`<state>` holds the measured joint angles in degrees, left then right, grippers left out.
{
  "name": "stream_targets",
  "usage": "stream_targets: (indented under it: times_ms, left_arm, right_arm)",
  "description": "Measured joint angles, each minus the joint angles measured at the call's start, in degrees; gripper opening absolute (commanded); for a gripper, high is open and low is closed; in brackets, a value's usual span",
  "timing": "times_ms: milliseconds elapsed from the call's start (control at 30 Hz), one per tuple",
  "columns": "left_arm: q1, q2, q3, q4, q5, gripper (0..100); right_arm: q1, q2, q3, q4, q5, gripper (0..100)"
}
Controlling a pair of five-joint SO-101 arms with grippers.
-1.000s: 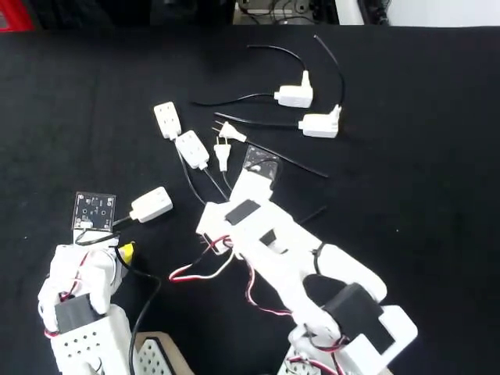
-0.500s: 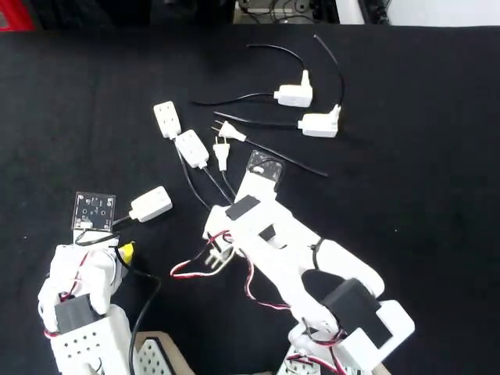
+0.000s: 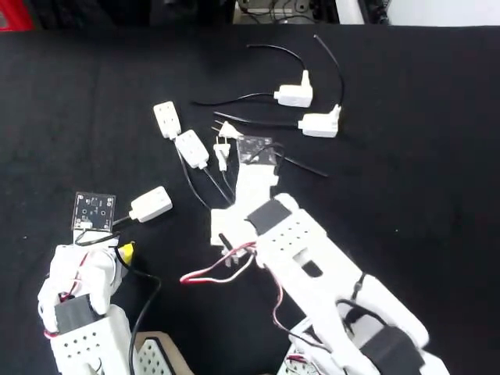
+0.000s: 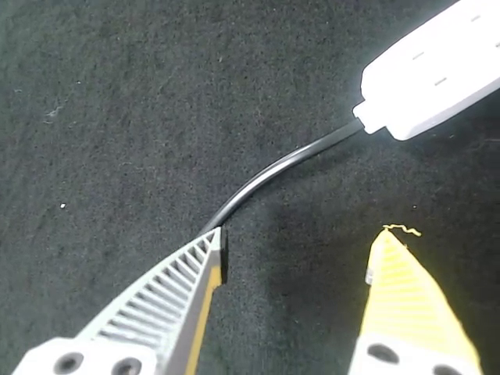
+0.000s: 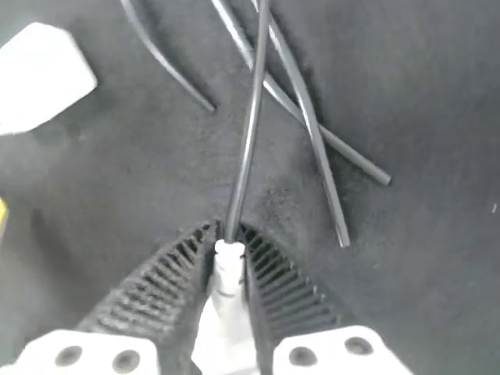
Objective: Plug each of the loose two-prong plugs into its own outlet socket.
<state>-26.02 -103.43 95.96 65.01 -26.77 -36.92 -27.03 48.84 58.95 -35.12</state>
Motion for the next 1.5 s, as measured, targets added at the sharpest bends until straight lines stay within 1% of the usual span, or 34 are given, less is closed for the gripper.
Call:
stream_targets:
  times_ms: [200,333,467,567,667,800,900,1000,1100,1433,1500]
  left_arm:
    - [0.0,0.0,0.0,0.0,0.0,30]
    - [0.0,0.0,0.0,0.0,0.0,30]
    - [0.0,0.0,0.0,0.0,0.0,30]
    - [0.0,0.0,0.0,0.0,0.0,30]
    - [0.0,0.0,0.0,0.0,0.0,30]
    - [0.0,0.0,0.0,0.0,0.0,30]
    - [0.0,0.0,0.0,0.0,0.0,30]
    - [0.0,0.0,0.0,0.0,0.0,30]
    - [0.0,0.0,0.0,0.0,0.0,30]
    - [0.0,0.0,0.0,0.0,0.0,30]
    - [0.0,0.0,0.0,0.0,0.0,30]
  right_arm:
    - [0.0,-6.0,0.0,0.2,11.2,1.2]
    - [0.0,-8.4,-0.8,0.5,16.4,1.2]
    - [-1.1,-7.1,-4.7,1.4,21.5,1.1]
    - [-2.6,-1.1,-9.9,5.5,26.8,1.2]
    - [-3.3,8.2,-16.4,9.7,33.1,1.3]
    - [-3.3,22.9,-24.4,10.8,41.3,1.4]
    - [-2.3,31.5,-27.9,10.8,42.8,1.5]
    - [-0.9,35.3,-28.9,10.8,43.3,2.2]
    - [-0.6,36.0,-28.9,10.8,43.4,3.9]
    - [-0.7,36.4,-28.9,10.8,43.4,3.8]
    - [-0.7,36.4,-28.9,10.8,43.4,2.3]
